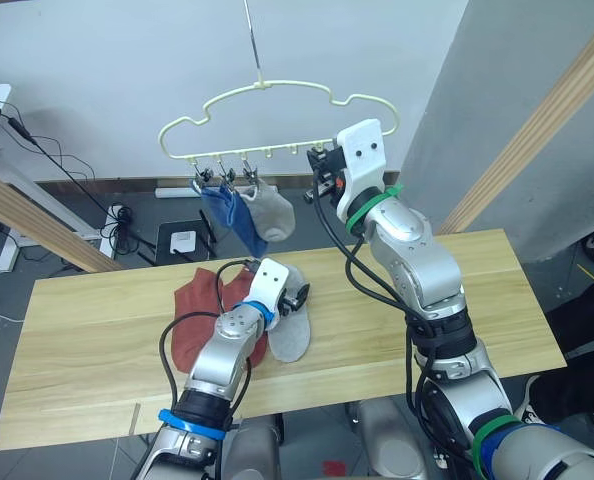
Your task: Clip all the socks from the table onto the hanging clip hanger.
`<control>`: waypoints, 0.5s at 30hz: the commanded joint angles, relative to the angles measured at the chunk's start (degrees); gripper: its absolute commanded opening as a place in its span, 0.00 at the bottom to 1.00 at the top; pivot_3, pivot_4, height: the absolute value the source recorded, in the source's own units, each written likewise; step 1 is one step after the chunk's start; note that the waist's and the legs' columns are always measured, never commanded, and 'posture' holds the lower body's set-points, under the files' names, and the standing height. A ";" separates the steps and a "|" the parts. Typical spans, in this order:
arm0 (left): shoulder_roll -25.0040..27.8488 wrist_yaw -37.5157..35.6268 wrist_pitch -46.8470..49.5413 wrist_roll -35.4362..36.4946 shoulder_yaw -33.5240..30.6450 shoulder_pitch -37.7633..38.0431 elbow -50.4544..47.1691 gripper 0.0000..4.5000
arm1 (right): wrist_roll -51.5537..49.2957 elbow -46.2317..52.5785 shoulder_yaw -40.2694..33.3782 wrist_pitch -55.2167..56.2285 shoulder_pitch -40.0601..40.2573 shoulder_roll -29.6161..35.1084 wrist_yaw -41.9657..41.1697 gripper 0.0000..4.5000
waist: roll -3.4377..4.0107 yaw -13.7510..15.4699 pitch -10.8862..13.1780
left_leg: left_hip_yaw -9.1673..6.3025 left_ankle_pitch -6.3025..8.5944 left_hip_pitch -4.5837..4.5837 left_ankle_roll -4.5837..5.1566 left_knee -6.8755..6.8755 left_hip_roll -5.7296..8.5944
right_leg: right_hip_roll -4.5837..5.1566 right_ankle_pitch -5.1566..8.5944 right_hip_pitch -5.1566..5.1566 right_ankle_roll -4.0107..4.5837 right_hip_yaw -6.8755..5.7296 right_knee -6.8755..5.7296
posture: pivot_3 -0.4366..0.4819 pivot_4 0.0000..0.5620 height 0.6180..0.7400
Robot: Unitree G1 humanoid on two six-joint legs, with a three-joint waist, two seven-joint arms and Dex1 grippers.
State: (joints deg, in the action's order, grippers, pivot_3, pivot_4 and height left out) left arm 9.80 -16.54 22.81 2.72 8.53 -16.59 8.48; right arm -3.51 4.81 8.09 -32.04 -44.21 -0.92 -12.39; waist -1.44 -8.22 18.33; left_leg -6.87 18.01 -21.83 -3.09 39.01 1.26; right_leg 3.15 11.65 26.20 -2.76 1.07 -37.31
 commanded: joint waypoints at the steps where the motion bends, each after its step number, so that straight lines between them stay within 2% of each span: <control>1: -0.77 0.37 0.82 -0.89 0.68 0.12 0.81 0.84 | -0.58 2.80 0.16 0.15 -0.33 -0.49 0.02 0.00 | 0.00 0.00 0.00 | 0.00 0.00 0.00 0.00 0.00 0.00 | 0.00 0.00 0.00 0.00 0.01 0.00 | 0.20 0.59 0.92; 4: -0.87 -0.43 1.33 -1.19 1.09 0.07 1.12 0.72 | -0.60 2.87 0.15 0.09 -0.33 -0.59 0.08 0.00 | 0.00 0.01 0.00 | 0.00 0.00 0.02 0.00 0.00 0.00 | 0.00 0.00 -0.01 0.00 0.00 0.00 | 0.20 0.59 0.92; 13: -0.11 -1.01 2.35 -2.41 1.38 1.53 0.53 0.17 | -0.62 3.23 0.22 -0.23 -0.13 -0.85 0.24 0.00 | 0.00 0.00 0.00 | 0.00 0.00 0.02 0.00 0.00 0.00 | 0.00 0.00 -0.02 0.00 0.00 0.00 | 0.20 0.59 0.92; 15: 0.12 -1.29 2.10 -2.57 1.54 1.87 0.47 0.11 | -0.61 3.23 0.28 -0.27 -0.14 -0.93 0.24 0.00 | 0.00 0.00 0.00 | 0.00 0.00 0.03 0.00 0.00 0.00 | 0.00 0.00 -0.02 0.00 0.01 0.00 | 0.20 0.59 0.92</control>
State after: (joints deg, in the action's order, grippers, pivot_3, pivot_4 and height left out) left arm 9.67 -17.08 24.29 0.98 8.75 -16.43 8.74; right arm -3.53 4.84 8.09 -32.72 -44.20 -1.26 -12.32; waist -1.44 -8.22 18.32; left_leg -6.87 18.01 -21.80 -3.09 39.01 1.25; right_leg 3.16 11.64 26.18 -2.76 1.08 -37.31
